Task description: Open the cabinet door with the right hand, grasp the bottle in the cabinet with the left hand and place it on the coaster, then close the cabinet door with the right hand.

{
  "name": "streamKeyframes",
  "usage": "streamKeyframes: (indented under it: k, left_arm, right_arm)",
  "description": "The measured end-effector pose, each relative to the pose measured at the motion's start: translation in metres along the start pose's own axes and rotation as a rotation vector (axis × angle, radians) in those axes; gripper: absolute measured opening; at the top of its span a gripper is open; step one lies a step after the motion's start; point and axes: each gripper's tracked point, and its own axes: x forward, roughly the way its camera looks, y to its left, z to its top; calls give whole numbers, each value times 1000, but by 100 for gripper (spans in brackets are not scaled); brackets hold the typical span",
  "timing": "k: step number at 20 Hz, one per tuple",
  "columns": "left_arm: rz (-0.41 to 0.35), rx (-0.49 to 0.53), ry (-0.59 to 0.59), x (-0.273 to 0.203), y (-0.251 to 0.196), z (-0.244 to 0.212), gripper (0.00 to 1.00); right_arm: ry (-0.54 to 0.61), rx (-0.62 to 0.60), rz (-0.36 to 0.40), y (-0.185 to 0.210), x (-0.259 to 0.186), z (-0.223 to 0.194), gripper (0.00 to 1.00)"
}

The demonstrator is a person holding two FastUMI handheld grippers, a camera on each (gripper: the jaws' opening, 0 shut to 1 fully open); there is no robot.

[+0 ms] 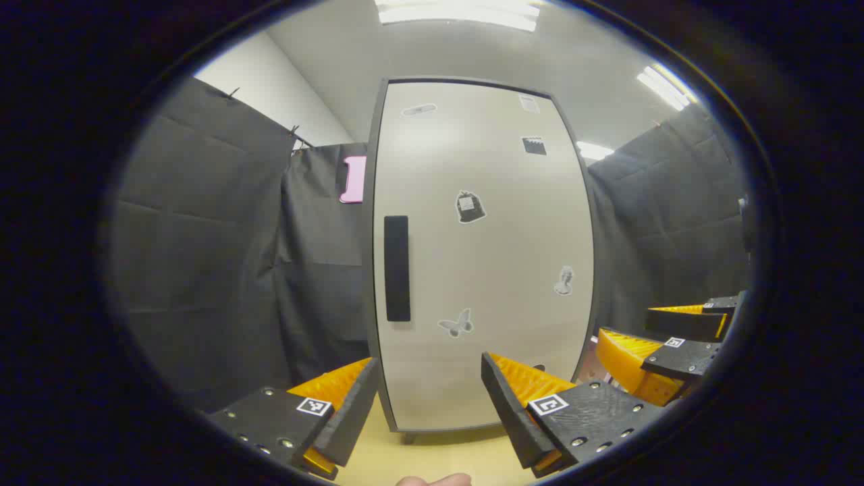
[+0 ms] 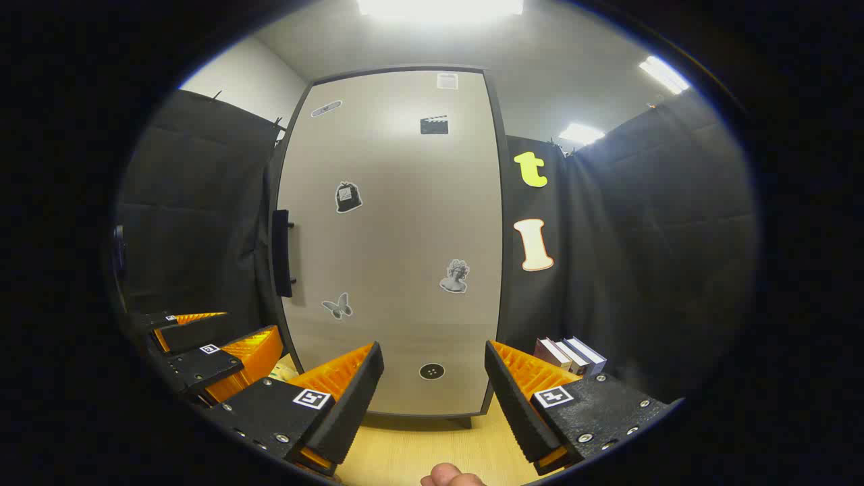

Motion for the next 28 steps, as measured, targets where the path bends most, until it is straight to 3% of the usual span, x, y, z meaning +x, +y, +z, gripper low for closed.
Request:
streamKeyframes:
  k: [28]
  left_arm:
    - [-19, 13, -17, -1, -6, 8, 89]
  right_arm:
    - [-4, -32, 17, 10, 1, 3, 93]
